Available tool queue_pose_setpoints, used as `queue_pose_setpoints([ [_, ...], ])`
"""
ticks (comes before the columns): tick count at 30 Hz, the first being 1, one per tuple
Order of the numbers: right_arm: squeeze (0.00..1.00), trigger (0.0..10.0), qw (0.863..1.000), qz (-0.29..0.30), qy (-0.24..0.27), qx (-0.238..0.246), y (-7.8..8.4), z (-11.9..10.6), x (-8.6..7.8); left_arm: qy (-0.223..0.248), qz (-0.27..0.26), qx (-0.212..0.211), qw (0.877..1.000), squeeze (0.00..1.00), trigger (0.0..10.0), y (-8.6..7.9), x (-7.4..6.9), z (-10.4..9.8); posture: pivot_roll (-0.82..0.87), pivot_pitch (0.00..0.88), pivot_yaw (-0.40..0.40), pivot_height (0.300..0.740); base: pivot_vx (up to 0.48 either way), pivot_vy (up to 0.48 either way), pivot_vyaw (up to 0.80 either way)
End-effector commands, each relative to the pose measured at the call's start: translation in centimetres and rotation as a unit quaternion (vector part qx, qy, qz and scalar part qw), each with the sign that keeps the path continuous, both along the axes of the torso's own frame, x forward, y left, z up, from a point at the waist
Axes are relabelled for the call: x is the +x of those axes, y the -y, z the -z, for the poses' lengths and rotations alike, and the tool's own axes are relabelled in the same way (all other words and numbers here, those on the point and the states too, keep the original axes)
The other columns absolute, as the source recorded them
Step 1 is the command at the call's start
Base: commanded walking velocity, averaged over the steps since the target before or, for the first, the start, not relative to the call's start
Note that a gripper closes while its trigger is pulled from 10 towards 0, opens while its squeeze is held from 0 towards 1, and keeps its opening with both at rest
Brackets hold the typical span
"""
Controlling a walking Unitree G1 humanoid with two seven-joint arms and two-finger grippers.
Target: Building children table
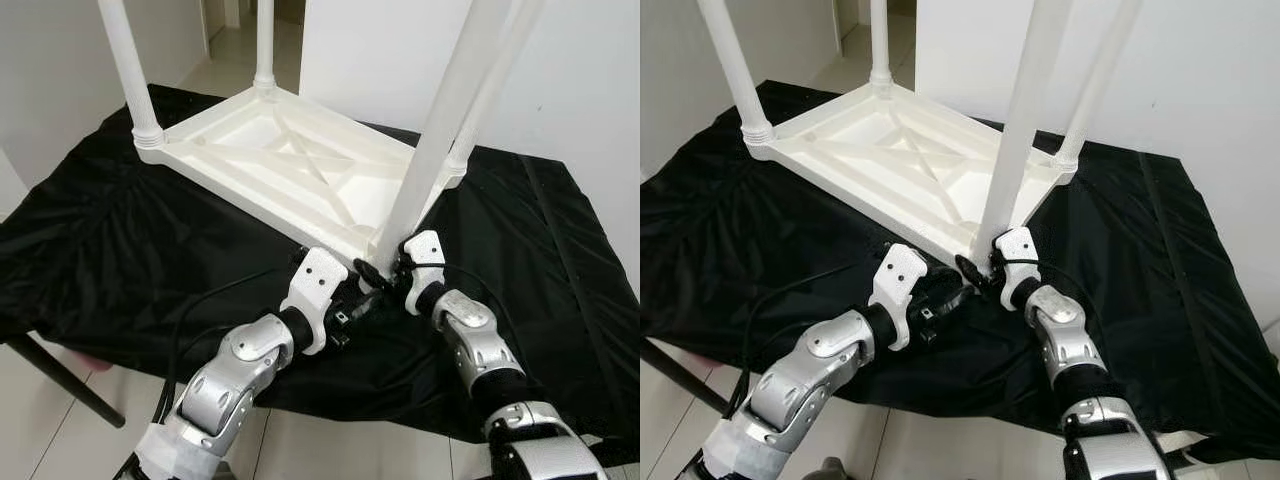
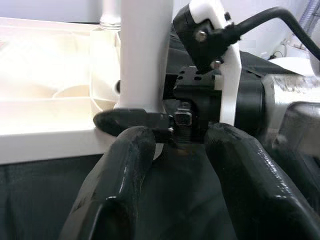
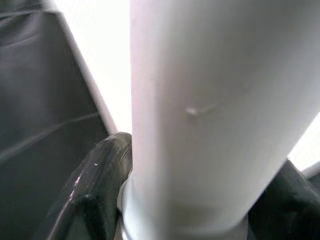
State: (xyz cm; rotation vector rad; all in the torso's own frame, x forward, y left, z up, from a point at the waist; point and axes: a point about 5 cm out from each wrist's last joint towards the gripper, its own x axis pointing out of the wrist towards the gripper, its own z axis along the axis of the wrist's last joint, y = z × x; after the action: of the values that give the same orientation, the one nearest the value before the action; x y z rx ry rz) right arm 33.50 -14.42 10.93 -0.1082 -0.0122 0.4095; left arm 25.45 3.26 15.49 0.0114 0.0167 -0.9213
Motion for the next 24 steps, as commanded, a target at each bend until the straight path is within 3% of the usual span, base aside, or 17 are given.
queue_pose_setpoints([
  [1,0.0,10.0,0.998,0.054,-0.027,-0.005,1.2,1.0,-0.3,0.004,0.02,0.002,1.0,0.0,10.0,0.3,-0.3,-0.1,0.15,0.013,-0.093,0.74,0.0,0.0,0.0],
  [8,0.0,10.0,0.987,0.155,-0.022,0.028,0.5,1.4,-1.7,0.003,0.022,0.001,1.0,0.0,10.0,0.3,-0.4,0.0,0.15,0.014,-0.093,0.74,0.0,0.0,0.0],
  [9,0.0,10.0,0.976,0.216,-0.022,0.025,0.4,1.8,-2.2,0.003,0.024,0.001,1.0,0.0,10.0,0.4,-0.4,0.0,0.15,0.013,-0.093,0.74,0.0,0.0,0.0],
  [11,0.0,10.0,0.972,0.231,-0.022,0.023,0.4,1.8,-2.3,0.003,0.024,0.001,1.0,0.0,10.0,0.4,-0.4,0.0,0.15,0.013,-0.093,0.74,0.0,0.0,0.0],
  [12,0.0,10.0,0.964,0.262,-0.026,0.031,0.2,2.0,-2.7,0.003,0.024,0.001,1.0,0.0,10.0,0.4,-0.4,0.0,0.15,0.013,-0.096,0.74,0.0,0.0,0.0],
  [13,0.0,10.0,0.964,0.262,-0.026,0.031,0.2,2.0,-2.7,0.003,0.024,0.001,1.0,0.0,10.0,0.4,-0.4,0.0,0.15,0.013,-0.096,0.74,0.0,0.0,0.0],
  [14,0.0,10.0,0.967,0.249,-0.034,0.05,-1.4,1.9,-3.1,0.002,0.023,0.0,1.0,0.0,10.0,0.4,-0.4,0.0,0.15,0.012,-0.092,0.74,0.0,0.0,0.0],
  [22,0.0,10.0,0.981,0.179,-0.009,0.074,-2.5,0.8,-3.2,0.001,0.026,0.001,1.0,0.0,10.0,0.5,-0.6,0.1,0.15,0.011,-0.096,0.74,0.0,0.0,0.0],
  [23,1.0,10.0,0.981,0.174,-0.004,0.083,-2.6,0.6,-3.2,0.001,0.025,0.001,1.0,0.0,10.0,0.4,-0.6,0.1,0.16,0.01,-0.1,0.74,0.0,0.0,0.0],
  [24,1.0,10.0,0.982,0.171,0.002,0.085,-2.5,0.4,-3.2,0.001,0.023,0.001,1.0,0.0,10.0,0.4,-0.5,0.1,0.16,0.01,-0.1,0.74,0.0,0.0,0.0],
])
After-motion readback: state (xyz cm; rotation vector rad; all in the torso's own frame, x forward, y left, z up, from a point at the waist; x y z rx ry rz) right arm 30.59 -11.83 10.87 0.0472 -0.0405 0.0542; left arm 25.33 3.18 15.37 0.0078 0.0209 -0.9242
